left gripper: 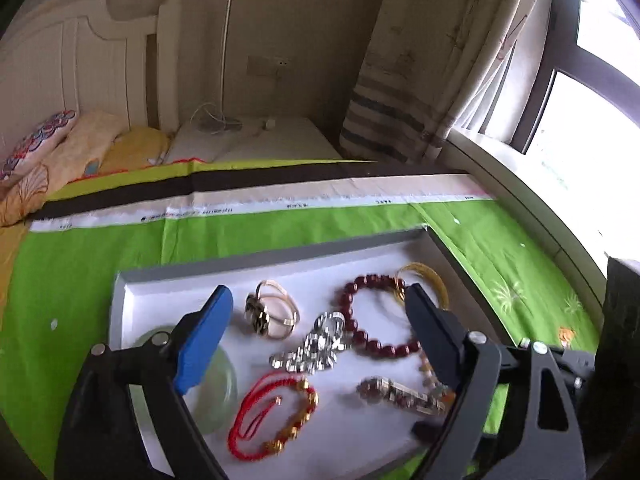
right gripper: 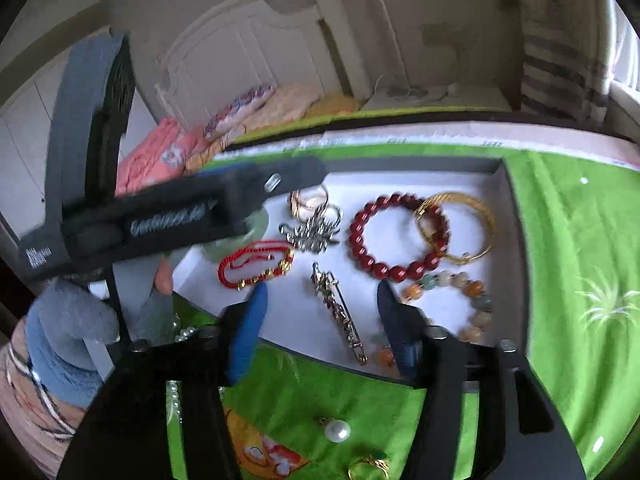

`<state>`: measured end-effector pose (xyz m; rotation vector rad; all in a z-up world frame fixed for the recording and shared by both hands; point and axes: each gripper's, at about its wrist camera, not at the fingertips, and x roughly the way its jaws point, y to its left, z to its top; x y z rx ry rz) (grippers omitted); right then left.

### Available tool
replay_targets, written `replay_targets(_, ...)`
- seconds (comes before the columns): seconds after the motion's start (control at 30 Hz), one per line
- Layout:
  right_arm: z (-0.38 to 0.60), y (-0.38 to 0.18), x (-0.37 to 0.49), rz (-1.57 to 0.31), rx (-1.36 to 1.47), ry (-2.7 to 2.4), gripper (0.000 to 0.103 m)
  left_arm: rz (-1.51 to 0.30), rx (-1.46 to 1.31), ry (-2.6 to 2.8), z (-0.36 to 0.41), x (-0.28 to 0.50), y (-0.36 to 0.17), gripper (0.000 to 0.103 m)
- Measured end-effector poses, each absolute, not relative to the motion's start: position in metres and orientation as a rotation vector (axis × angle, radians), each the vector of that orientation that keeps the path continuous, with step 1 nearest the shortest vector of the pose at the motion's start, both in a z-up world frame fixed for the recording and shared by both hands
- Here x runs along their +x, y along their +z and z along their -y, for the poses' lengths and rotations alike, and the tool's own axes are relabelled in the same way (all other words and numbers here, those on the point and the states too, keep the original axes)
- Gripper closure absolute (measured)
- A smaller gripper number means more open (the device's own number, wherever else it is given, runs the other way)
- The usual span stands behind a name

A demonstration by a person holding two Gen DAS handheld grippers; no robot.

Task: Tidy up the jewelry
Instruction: 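Carry both items over the tray and open both grippers to release them, then move the right gripper to the gold ring while the left moves to the pearl necklace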

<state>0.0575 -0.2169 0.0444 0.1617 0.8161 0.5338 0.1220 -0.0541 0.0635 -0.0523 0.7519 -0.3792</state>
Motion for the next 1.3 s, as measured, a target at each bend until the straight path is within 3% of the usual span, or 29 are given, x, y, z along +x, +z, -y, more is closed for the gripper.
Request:
replay_targets(0.17,0.227,0.053,0.037,-0.783,0.179,0.531,0.047,-0.684,-0.056,-0.289,0.030,0.092,0.075,0.003)
replay_targets(0.77,0.299,0.036,-0.024,-0.782,0.306,0.389,0.043,-0.657,-0.157,-0.011,-0.075,-0.041,0.057,0.002)
replay_targets(0.9,0.306,0.033,-0.024,-0.764,0.329,0.365,0.038,-0.677,-0.240,0.004,-0.098,-0.051,0.045,0.003)
replay_targets(1.3,0.275,0.030,-0.024,-0.815,0.171,0.401,0.039,-0.750,-0.354,-0.042,-0.113,-0.041,0.023,0.003)
